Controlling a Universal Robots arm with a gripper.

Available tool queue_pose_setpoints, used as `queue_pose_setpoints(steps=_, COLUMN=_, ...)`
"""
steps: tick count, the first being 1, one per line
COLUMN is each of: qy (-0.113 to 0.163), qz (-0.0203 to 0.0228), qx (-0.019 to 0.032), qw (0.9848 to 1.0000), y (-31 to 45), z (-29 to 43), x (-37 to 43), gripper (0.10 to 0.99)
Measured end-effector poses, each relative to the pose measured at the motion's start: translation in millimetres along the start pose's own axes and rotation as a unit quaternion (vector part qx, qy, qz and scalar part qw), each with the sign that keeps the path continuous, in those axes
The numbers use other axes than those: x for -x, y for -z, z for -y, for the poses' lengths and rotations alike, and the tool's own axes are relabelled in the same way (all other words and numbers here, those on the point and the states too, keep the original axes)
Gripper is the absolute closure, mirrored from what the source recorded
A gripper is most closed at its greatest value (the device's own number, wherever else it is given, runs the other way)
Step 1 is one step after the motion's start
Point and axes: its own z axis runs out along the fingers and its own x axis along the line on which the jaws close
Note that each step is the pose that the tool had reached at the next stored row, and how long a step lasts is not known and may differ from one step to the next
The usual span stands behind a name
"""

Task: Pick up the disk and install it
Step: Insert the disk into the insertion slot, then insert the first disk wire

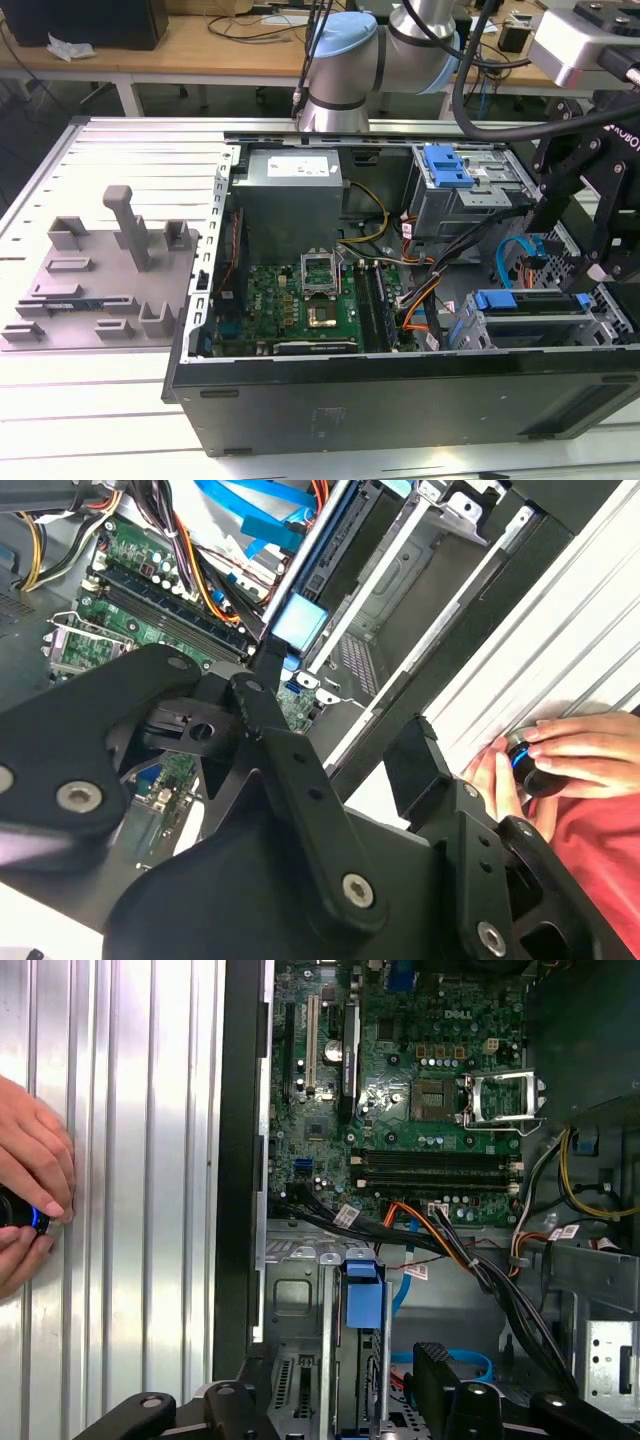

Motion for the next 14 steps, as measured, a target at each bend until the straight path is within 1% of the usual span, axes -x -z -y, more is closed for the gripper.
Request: queue_pose_setpoints(steps=14, qy=0.001, qz=-0.0003, qx=0.0000, qw=1.0000, y=0.0, z=0.0, x=0.2, gripper=0.416)
